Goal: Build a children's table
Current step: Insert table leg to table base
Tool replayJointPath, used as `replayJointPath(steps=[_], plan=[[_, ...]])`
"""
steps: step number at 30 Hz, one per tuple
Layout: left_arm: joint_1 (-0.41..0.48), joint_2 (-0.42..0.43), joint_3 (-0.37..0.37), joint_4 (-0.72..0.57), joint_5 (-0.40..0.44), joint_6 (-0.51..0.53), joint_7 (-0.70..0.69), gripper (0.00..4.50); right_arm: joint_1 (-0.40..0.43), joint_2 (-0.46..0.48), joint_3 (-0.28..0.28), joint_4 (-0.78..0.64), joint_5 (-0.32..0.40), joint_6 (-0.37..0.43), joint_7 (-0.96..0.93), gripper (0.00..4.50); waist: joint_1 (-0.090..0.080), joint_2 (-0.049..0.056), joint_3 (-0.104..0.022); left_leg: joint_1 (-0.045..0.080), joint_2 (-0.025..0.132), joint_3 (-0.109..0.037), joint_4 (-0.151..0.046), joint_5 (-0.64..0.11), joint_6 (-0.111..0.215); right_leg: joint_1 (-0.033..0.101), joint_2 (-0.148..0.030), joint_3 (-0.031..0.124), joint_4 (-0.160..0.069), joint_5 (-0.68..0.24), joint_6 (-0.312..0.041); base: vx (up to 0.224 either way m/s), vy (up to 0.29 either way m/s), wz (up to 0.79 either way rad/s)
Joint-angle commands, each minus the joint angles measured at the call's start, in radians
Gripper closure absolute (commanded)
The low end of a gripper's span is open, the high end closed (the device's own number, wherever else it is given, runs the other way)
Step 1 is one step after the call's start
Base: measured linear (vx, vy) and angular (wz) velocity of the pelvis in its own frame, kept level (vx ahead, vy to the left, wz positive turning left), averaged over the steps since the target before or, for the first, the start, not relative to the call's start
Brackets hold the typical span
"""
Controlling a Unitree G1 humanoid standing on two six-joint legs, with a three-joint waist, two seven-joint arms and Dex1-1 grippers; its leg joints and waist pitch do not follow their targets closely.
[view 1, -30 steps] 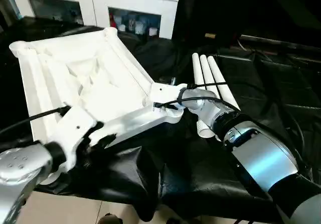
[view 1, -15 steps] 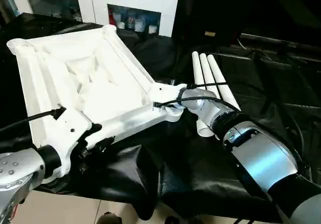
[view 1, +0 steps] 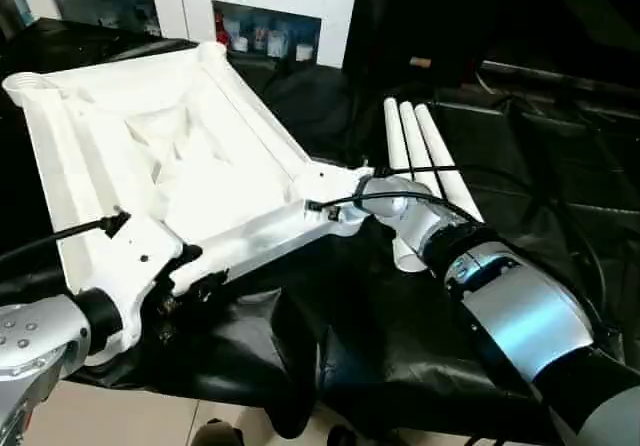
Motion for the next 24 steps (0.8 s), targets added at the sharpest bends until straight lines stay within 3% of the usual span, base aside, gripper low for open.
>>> replayJointPath(steps=[1,3,5,7,8,9,11,13,15,16,17,20,24], plan=[[-0.014,-0.004,-0.025,0.006,0.0,-0.014,0.016,2.21,0.0,-0.017,-0.031,0.001,0.03,-0.012,-0.006,3.75,0.005,0.045,-0.065,0.011,0.018,-0.005,-0.082,-0.29,-0.036,0.042,-0.065,0.051,-0.059,-0.196,-0.191,0.0,0.0,0.0],[-0.018,-0.006,-0.03,0.011,0.002,-0.02,0.018,2.21,-0.001,-0.02,-0.036,-0.001,0.034,-0.019,-0.012,3.84,0.005,0.041,-0.066,0.007,0.017,-0.003,-0.08,-0.255,-0.031,0.046,-0.065,0.051,-0.056,-0.154,-0.203,0.0,0.0,0.0],[-0.028,-0.015,-0.045,0.031,0.011,-0.041,0.027,2.21,-0.006,-0.028,-0.059,-0.006,0.057,-0.035,-0.027,3.93,0.004,0.048,-0.075,0.009,0.017,-0.001,-0.076,-0.238,-0.032,0.05,-0.065,0.051,-0.051,-0.133,-0.21,0.0,0.0,0.0],[-0.032,-0.018,-0.05,0.042,0.014,-0.049,0.03,2.21,-0.007,-0.029,-0.067,-0.008,0.063,-0.039,-0.031,4.13,0.004,0.047,-0.077,0.008,0.016,0.002,-0.073,-0.207,-0.025,0.051,-0.063,0.05,-0.048,-0.09,-0.222,0.0,0.0,0.0],[-0.037,-0.026,-0.06,0.052,0.019,-0.061,0.036,2.21,-0.01,-0.036,-0.078,-0.012,0.073,-0.054,-0.036,4.19,0.004,0.056,-0.086,0.011,0.017,0.003,-0.07,-0.2,-0.026,0.055,-0.064,0.05,-0.043,-0.075,-0.227,0.0,0.0,0.0],[-0.038,-0.027,-0.061,0.053,0.02,-0.062,0.036,2.21,-0.01,-0.036,-0.079,-0.013,0.074,-0.055,-0.037,4.26,0.002,0.053,-0.084,0.013,0.017,0.004,-0.07,-0.198,-0.026,0.053,-0.063,0.048,-0.045,-0.07,-0.227,0.0,0.0,0.0],[-0.05,-0.044,-0.086,0.081,0.034,-0.091,0.047,2.21,-0.014,-0.049,-0.105,-0.024,0.096,-0.088,-0.047,4.38,0.004,0.06,-0.094,0.014,0.016,0.005,-0.065,-0.199,-0.028,0.057,-0.062,0.048,-0.042,-0.061,-0.235,0.0,0.0,0.0],[-0.061,-0.056,-0.104,0.104,0.043,-0.112,0.055,2.21,-0.016,-0.057,-0.126,-0.032,0.117,-0.109,-0.052,4.47,0.002,0.058,-0.097,0.012,0.016,0.007,-0.063,-0.198,-0.024,0.058,-0.061,0.048,-0.042,-0.05,-0.238,0.0,0.0,0.0],[-0.078,-0.067,-0.125,0.135,0.055,-0.138,0.065,2.21,-0.017,-0.064,-0.153,-0.042,0.145,-0.133,-0.051,4.47,0.001,0.062,-0.098,0.009,0.015,0.006,-0.061,-0.209,-0.021,0.06,-0.062,0.05,-0.042,-0.066,-0.237,0.0,0.0,0.0],[-0.084,-0.07,-0.131,0.145,0.058,-0.145,0.068,2.21,-0.017,-0.066,-0.161,-0.044,0.153,-0.14,-0.049,4.47,0.002,0.059,-0.098,0.011,0.014,0.007,-0.06,-0.223,-0.018,0.058,-0.062,0.05,-0.044,-0.093,-0.234,0.0,0.0,0.0],[-0.099,-0.078,-0.143,0.169,0.065,-0.164,0.075,2.21,-0.016,-0.07,-0.176,-0.05,0.169,-0.155,-0.044,4.47,0.003,0.072,-0.097,0.011,0.014,0.005,-0.059,-0.237,-0.019,0.056,-0.063,0.051,-0.045,-0.115,-0.232,0.0,0.0,0.0],[-0.11,-0.084,-0.152,0.186,0.072,-0.179,0.079,2.21,-0.015,-0.073,-0.19,-0.055,0.182,-0.166,-0.041,4.47,0.002,0.063,-0.096,0.013,0.014,0.006,-0.057,-0.275,-0.019,0.054,-0.062,0.051,-0.052,-0.178,-0.224,0.0,0.0,0.0],[-0.176,-0.146,-0.181,0.282,0.101,-0.237,0.122,2.21,0.005,-0.082,-0.274,-0.087,0.284,-0.209,0.012,4.47,0.001,0.073,-0.097,0.015,0.013,0.007,-0.054,-0.281,-0.011,0.051,-0.059,0.051,-0.057,-0.198,-0.214,0.0,0.0,0.0]])
